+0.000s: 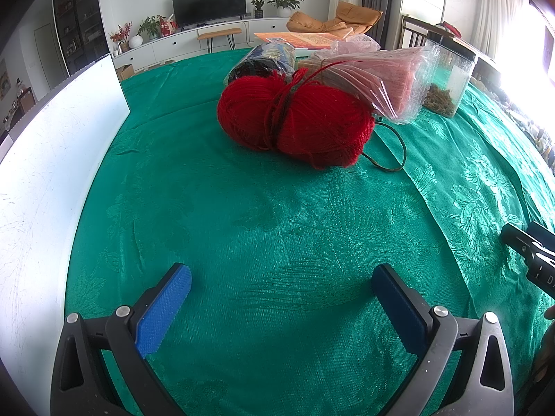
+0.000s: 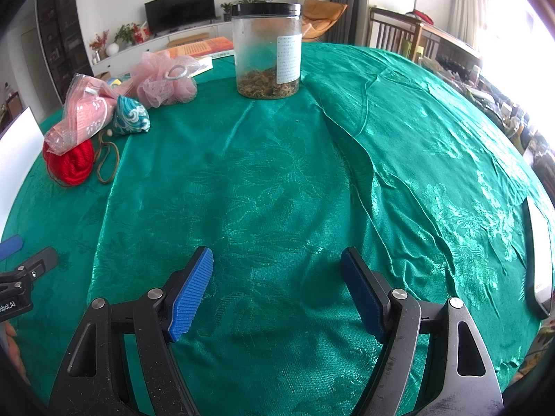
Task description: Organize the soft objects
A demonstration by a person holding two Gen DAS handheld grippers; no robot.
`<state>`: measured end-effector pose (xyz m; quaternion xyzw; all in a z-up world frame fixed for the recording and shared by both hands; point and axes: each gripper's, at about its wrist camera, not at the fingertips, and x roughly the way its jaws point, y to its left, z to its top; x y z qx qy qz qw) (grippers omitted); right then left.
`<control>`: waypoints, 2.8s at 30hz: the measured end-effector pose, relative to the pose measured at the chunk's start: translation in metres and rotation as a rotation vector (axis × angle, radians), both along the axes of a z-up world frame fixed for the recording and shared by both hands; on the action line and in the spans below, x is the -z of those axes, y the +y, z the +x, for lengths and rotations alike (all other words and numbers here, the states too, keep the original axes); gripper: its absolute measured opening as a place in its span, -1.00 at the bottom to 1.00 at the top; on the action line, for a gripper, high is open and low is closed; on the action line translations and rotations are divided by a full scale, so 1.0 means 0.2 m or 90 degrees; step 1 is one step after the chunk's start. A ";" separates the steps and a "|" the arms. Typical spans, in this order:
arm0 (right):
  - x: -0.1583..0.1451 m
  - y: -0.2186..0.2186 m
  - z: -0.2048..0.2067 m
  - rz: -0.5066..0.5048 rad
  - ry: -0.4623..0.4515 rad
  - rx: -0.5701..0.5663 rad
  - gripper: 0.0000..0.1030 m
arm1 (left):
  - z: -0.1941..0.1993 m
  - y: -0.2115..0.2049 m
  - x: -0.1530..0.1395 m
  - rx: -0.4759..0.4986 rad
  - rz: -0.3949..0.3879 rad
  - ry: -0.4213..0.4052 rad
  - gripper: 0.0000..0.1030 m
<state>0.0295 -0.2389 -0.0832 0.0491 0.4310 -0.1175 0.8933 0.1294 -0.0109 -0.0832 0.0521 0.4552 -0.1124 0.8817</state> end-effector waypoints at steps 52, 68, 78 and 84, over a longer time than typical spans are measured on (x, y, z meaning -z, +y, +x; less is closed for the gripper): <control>-0.26 0.07 0.77 0.186 -0.034 -0.236 -0.81 | 0.00 0.00 0.00 -0.001 0.000 0.000 1.00; -0.20 -0.95 0.64 0.215 -0.073 0.046 0.25 | 0.00 0.00 0.00 -0.001 0.000 0.000 1.00; -0.14 -0.56 0.20 0.032 -0.014 0.067 0.40 | 0.00 0.00 0.00 -0.001 0.000 0.000 1.00; -0.02 -0.44 0.12 -0.040 0.005 0.054 0.39 | 0.00 0.00 0.00 -0.001 0.000 -0.001 1.00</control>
